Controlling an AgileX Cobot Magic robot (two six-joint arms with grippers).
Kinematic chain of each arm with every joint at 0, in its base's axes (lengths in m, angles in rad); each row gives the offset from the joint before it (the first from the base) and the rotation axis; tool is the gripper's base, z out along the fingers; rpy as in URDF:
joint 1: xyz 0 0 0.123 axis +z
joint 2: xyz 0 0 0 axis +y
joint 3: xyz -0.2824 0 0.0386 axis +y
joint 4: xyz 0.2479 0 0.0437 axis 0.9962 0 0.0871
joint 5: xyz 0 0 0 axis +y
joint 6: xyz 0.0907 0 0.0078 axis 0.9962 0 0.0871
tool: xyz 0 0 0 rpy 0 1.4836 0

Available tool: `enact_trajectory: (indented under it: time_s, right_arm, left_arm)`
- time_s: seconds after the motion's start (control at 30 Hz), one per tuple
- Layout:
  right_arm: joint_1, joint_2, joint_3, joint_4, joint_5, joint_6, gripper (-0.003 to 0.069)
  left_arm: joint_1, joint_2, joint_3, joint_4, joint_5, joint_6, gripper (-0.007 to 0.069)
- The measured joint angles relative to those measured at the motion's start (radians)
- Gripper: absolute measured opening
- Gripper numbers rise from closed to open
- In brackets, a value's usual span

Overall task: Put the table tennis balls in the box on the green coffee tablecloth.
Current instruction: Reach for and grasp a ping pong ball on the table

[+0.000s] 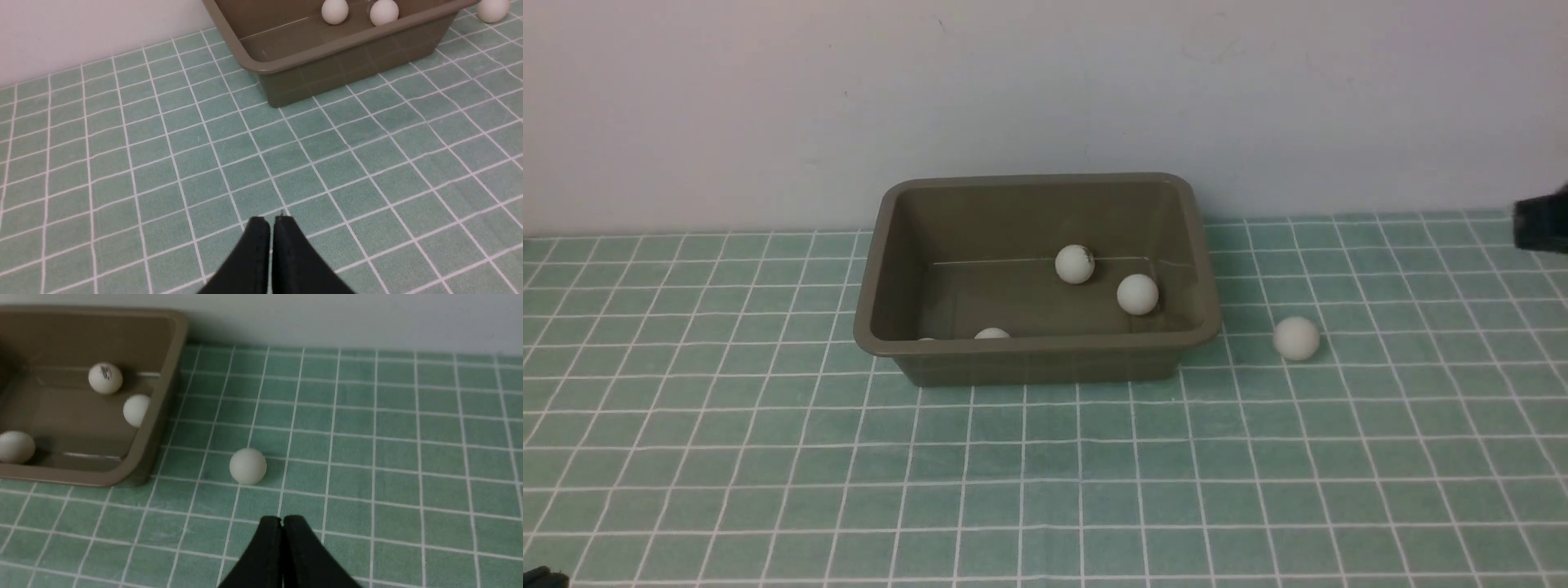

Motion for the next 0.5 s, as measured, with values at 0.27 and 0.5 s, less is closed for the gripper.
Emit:
enact_trajectory:
  time_s: [0.27, 0.5]
  right_arm:
    - [0.178, 0.309, -0.209, -0.227, 0.068, 0.148, -0.001]
    - [0.252, 0.593, -0.469, -0.39, 0.216, 0.284, -0.0008]
  left_arm:
    - [0.0, 0.0, 0.0, 0.0, 0.0, -0.023, -0.0004]
    - [0.0, 0.0, 0.0, 0.0, 0.0, -0.023, -0.0004]
